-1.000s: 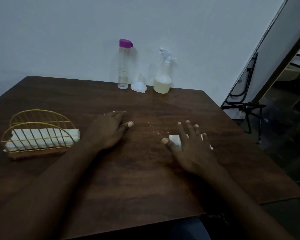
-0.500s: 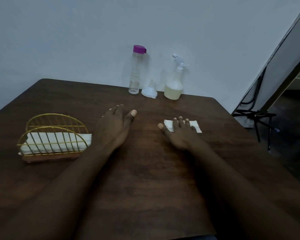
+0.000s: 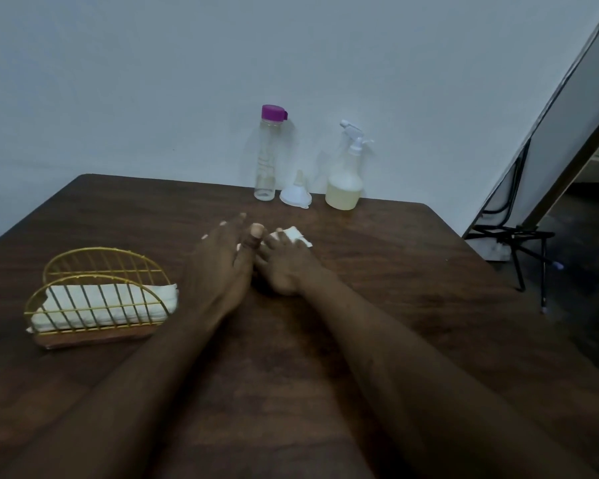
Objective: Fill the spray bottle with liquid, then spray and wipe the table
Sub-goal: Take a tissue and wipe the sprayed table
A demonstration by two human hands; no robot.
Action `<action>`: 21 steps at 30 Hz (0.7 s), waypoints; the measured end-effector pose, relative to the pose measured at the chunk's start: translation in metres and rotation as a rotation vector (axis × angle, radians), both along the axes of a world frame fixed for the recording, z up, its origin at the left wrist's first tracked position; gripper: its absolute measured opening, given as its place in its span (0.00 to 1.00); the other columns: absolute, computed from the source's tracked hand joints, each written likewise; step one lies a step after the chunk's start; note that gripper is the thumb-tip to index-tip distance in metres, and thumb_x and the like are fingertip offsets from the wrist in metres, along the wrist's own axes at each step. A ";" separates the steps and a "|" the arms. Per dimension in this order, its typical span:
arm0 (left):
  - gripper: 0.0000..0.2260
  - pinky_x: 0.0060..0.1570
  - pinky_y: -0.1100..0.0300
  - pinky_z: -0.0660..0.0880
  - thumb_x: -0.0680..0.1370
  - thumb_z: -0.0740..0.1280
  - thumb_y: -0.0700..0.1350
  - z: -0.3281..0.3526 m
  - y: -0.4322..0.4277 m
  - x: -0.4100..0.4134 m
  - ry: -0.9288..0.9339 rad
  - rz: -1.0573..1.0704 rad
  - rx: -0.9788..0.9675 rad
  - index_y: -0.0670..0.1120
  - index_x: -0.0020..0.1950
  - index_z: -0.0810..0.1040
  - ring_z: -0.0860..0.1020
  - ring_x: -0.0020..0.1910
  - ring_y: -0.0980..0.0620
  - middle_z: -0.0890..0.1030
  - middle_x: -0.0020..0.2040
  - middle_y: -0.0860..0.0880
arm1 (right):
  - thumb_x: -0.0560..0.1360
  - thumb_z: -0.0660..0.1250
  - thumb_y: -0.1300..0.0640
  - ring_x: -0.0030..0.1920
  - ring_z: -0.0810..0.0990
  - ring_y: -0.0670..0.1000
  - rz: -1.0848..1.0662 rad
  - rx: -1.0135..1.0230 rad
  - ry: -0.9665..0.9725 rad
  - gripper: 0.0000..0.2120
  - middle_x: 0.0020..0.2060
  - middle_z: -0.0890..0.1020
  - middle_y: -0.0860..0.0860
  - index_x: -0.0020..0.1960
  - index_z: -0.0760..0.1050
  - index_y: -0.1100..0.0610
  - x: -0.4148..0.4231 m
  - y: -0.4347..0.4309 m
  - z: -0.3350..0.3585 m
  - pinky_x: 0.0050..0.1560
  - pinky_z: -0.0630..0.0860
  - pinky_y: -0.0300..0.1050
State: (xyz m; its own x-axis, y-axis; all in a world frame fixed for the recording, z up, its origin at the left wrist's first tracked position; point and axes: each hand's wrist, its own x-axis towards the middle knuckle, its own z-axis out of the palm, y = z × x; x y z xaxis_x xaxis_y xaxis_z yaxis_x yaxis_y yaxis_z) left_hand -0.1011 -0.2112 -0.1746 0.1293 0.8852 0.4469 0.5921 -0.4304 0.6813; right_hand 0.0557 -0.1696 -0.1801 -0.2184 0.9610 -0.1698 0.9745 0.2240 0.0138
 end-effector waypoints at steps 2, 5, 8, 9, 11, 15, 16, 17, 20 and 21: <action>0.39 0.77 0.46 0.62 0.82 0.43 0.71 -0.005 0.000 0.004 0.153 -0.034 -0.008 0.46 0.78 0.72 0.69 0.77 0.45 0.75 0.75 0.44 | 0.85 0.44 0.36 0.84 0.41 0.61 -0.130 0.005 0.020 0.30 0.85 0.43 0.52 0.85 0.42 0.42 0.032 0.002 0.001 0.80 0.45 0.69; 0.40 0.76 0.47 0.61 0.81 0.41 0.72 -0.008 0.001 0.006 0.225 -0.053 -0.014 0.46 0.78 0.71 0.68 0.78 0.45 0.74 0.76 0.45 | 0.84 0.40 0.33 0.84 0.42 0.61 -0.325 0.006 0.028 0.31 0.85 0.43 0.52 0.85 0.42 0.42 0.097 -0.003 0.000 0.81 0.44 0.67; 0.40 0.77 0.47 0.61 0.81 0.41 0.72 -0.007 0.002 0.006 0.227 -0.049 -0.036 0.46 0.79 0.70 0.67 0.78 0.46 0.73 0.77 0.46 | 0.83 0.40 0.31 0.84 0.41 0.61 -0.510 0.009 0.035 0.33 0.85 0.43 0.51 0.85 0.42 0.40 0.165 -0.022 -0.004 0.81 0.43 0.67; 0.40 0.77 0.46 0.60 0.81 0.42 0.71 -0.007 0.002 0.006 0.225 -0.051 -0.047 0.46 0.79 0.70 0.67 0.78 0.46 0.73 0.77 0.46 | 0.83 0.40 0.30 0.84 0.42 0.61 -0.568 0.018 0.045 0.33 0.85 0.43 0.51 0.85 0.43 0.40 0.183 -0.030 -0.005 0.81 0.43 0.66; 0.39 0.77 0.47 0.60 0.81 0.43 0.70 -0.007 0.002 0.006 0.210 -0.055 -0.065 0.46 0.79 0.70 0.67 0.78 0.47 0.72 0.78 0.46 | 0.81 0.38 0.28 0.84 0.42 0.60 -0.661 0.033 0.071 0.35 0.85 0.44 0.50 0.84 0.44 0.39 0.205 -0.042 -0.005 0.80 0.43 0.65; 0.38 0.77 0.46 0.62 0.82 0.44 0.70 -0.007 0.002 0.007 0.171 -0.041 -0.060 0.46 0.78 0.72 0.68 0.77 0.47 0.73 0.77 0.46 | 0.78 0.36 0.25 0.84 0.42 0.60 -0.724 0.038 0.124 0.39 0.85 0.45 0.50 0.84 0.45 0.40 0.202 -0.037 -0.001 0.80 0.42 0.65; 0.38 0.76 0.46 0.63 0.82 0.44 0.70 -0.007 0.003 0.006 0.172 -0.034 -0.057 0.46 0.78 0.71 0.68 0.77 0.46 0.73 0.77 0.46 | 0.78 0.36 0.24 0.84 0.42 0.61 -0.726 0.041 0.134 0.39 0.85 0.45 0.51 0.85 0.45 0.40 0.195 -0.031 0.000 0.80 0.42 0.65; 0.38 0.76 0.46 0.63 0.82 0.44 0.70 -0.007 0.003 0.006 0.177 -0.028 -0.052 0.46 0.78 0.71 0.68 0.77 0.46 0.73 0.77 0.46 | 0.78 0.37 0.24 0.84 0.41 0.61 -0.717 0.042 0.136 0.39 0.85 0.45 0.51 0.85 0.45 0.40 0.188 -0.023 0.001 0.80 0.42 0.65; 0.39 0.77 0.46 0.62 0.81 0.43 0.70 -0.007 0.005 0.005 0.196 -0.024 -0.044 0.46 0.79 0.70 0.68 0.78 0.47 0.73 0.77 0.45 | 0.78 0.37 0.24 0.84 0.41 0.62 -0.647 0.036 0.140 0.40 0.85 0.45 0.52 0.85 0.44 0.41 0.152 0.005 0.005 0.80 0.42 0.66; 0.40 0.78 0.46 0.62 0.81 0.42 0.71 -0.007 0.005 0.005 0.201 -0.025 -0.044 0.46 0.79 0.70 0.67 0.78 0.47 0.72 0.77 0.45 | 0.78 0.37 0.24 0.84 0.40 0.62 -0.610 0.030 0.145 0.40 0.85 0.44 0.52 0.85 0.44 0.41 0.135 0.014 0.005 0.80 0.42 0.66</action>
State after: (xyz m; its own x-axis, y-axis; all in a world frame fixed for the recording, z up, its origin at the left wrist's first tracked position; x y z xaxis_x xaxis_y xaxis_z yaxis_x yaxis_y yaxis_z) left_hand -0.0962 -0.2064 -0.1820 0.2337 0.8986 0.3712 0.7077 -0.4190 0.5688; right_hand 0.1904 -0.1551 -0.1750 0.3520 0.9238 -0.1506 0.9191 -0.3716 -0.1309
